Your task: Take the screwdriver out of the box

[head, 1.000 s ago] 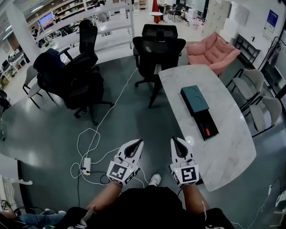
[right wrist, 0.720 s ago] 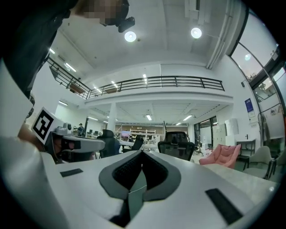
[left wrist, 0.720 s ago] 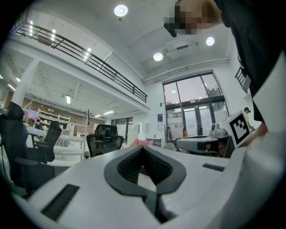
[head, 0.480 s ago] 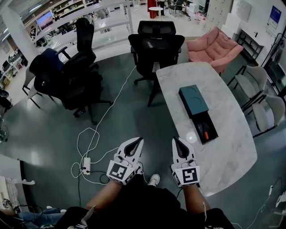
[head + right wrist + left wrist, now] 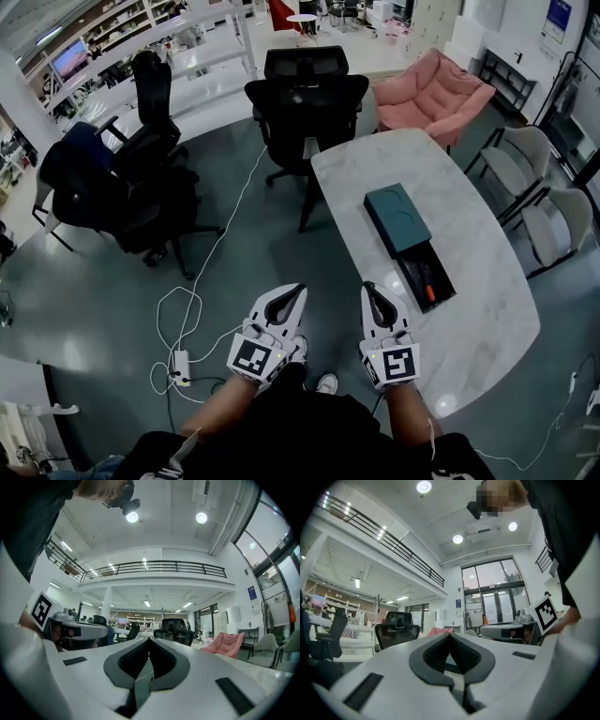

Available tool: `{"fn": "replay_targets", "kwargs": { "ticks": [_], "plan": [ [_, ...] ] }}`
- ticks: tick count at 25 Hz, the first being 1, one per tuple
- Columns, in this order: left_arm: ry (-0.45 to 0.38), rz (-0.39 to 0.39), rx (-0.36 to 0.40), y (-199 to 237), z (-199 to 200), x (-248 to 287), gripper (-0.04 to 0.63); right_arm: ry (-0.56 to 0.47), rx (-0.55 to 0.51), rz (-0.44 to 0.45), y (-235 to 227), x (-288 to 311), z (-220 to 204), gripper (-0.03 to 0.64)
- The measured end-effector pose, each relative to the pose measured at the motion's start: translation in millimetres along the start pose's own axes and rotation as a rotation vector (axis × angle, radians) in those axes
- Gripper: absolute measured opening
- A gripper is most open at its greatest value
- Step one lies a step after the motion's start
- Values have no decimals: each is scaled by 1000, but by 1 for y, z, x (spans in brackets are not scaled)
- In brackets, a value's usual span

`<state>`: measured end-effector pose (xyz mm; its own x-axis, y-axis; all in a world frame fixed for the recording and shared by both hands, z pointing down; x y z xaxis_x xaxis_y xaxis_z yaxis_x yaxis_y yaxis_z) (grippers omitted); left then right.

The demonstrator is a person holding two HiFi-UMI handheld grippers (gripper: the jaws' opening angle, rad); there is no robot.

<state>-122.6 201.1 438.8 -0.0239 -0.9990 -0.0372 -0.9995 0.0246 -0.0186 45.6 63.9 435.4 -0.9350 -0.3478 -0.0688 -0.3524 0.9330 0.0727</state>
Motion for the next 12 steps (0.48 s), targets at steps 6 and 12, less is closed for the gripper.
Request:
{"fn": "replay_targets", "kwargs": {
  "ticks": [6,12],
  "plan": [
    [-16,-48,6,45,3,34,3,-9,-8,-33,-2,53,0,23],
    [-22,-111,-11,84,0,61,3,-6,-27,-69,4,92,3,23]
  ]
}}
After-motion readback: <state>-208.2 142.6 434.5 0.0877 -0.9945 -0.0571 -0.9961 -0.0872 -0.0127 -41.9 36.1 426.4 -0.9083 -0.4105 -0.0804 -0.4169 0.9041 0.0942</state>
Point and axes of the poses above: the fingertips, and each gripper's own axes: x forward along the fingers, y to its left, z out of its top, the point moved 9 cm from there along -x, backward along the fingers
